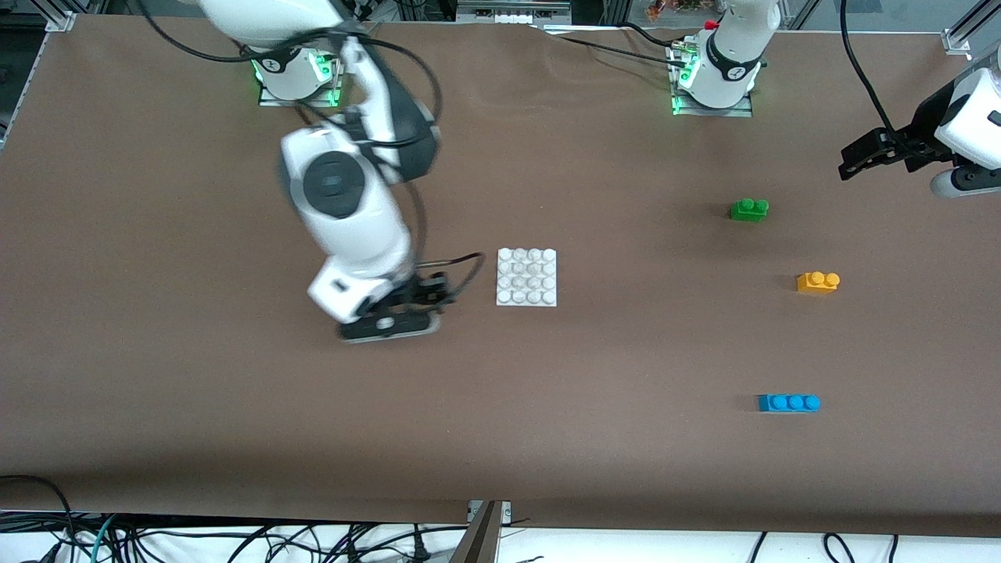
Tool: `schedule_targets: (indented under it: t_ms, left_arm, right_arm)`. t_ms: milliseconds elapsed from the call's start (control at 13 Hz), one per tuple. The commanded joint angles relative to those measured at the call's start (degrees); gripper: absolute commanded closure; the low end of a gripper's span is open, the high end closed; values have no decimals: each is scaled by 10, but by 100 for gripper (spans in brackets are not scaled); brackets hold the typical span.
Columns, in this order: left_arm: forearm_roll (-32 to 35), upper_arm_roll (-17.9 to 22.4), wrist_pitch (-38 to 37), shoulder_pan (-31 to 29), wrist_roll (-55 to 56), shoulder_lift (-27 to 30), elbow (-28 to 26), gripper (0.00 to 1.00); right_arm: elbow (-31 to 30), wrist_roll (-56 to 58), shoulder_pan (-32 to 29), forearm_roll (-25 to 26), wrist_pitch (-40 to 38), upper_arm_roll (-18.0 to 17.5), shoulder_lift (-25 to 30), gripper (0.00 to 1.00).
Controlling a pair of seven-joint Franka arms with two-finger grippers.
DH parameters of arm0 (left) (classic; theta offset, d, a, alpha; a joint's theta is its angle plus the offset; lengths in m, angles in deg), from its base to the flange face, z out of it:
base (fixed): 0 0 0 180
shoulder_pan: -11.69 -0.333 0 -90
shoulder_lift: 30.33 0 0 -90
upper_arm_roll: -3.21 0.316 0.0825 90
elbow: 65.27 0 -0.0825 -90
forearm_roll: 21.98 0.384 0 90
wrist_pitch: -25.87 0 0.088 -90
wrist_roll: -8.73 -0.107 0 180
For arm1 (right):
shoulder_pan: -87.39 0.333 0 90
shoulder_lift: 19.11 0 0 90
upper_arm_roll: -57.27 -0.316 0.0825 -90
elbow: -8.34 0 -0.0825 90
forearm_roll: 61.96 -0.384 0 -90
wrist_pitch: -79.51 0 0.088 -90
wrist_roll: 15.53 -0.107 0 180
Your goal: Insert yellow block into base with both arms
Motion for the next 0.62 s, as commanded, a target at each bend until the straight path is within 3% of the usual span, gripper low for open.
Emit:
schedule_targets:
  t_ms: [0, 540]
  left_arm:
    - [-12, -2, 0, -5, -14, -2, 7, 0]
    - [-12, -2, 0, -5, -13, -2, 7, 0]
  right_arm:
    - [-11, 67, -62, -8, -73, -4, 41, 0]
    - [-78, 105, -230, 4, -156, -8, 204, 0]
